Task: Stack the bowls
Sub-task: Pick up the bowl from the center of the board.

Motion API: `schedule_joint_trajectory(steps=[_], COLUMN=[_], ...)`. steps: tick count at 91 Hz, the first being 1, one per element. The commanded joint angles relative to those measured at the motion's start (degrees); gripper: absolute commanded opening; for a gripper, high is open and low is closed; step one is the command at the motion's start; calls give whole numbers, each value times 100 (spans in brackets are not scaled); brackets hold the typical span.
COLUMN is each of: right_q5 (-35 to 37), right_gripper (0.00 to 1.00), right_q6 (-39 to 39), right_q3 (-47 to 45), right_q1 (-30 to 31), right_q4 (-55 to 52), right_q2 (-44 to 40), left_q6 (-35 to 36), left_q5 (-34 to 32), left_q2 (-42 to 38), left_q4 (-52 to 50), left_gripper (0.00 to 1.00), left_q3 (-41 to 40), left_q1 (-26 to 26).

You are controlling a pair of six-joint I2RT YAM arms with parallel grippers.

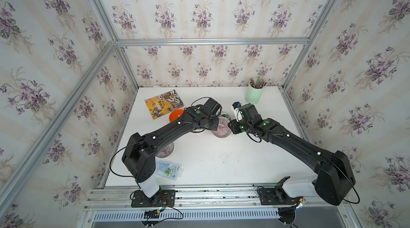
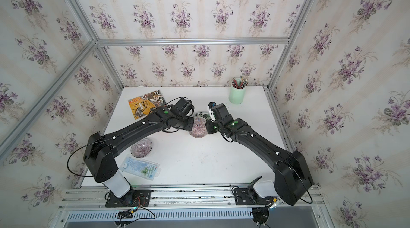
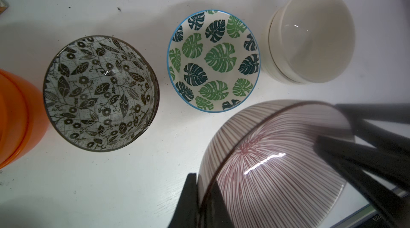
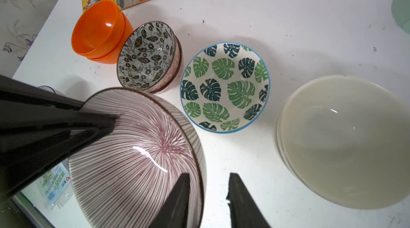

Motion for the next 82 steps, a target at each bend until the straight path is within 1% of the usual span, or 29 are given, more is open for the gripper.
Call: schedule_joint_trajectory(steps=[1, 14, 22, 25, 32, 36, 40, 43, 47, 53, 63, 67, 73, 82], right_q5=[65, -54, -189, -211, -218, -221, -210, -228, -238, -205, -190, -198, -267, -715], right_gripper=[25, 10, 3, 2, 1, 0, 0, 0, 0, 0, 0, 0, 0, 1], right_q6=[39, 61, 102, 127, 180, 210, 229, 236, 257, 248, 194, 176, 196, 264], right_q3=[63, 104, 72, 66, 113, 171, 218, 272, 360, 530, 781, 837, 828, 517], right_q1=[4, 5, 5, -1, -19, -49, -86, -136, -193, -257, -400, -762, -1138, -2043], right_q4=[151, 172, 224, 244, 207, 163, 123, 98, 48, -45, -200, -248, -265, -78], right_q2=[39, 71, 46, 35, 40, 55, 81, 117, 181, 299, 478, 524, 445, 56], left_q6=[16, -18, -60, -77, -99, -88, -67, -61, -49, -37, -103, -102, 22, 255], left_q5=[94, 138, 181, 200, 205, 190, 187, 187, 219, 372, 511, 456, 246, -80], left_q2=[-32, 4, 4, -8, -59, -108, -192, -263, -379, -587, -1132, -1378, -1601, -1912], left_q4=[214, 344, 503, 558, 655, 701, 762, 811, 903, 1097, 1545, 1678, 1543, 1132], left_gripper=[0, 0, 1, 8, 33, 48, 71, 78, 80, 80, 83, 85, 85, 85], left_q3=[25, 7, -22, -18, -14, 1, 4, -5, -17, -73, -343, -453, -460, -440], left_q1=[-5, -5, -3, -2, -1, -1, 0, -3, -1, -3, 0, -1, 22, 102])
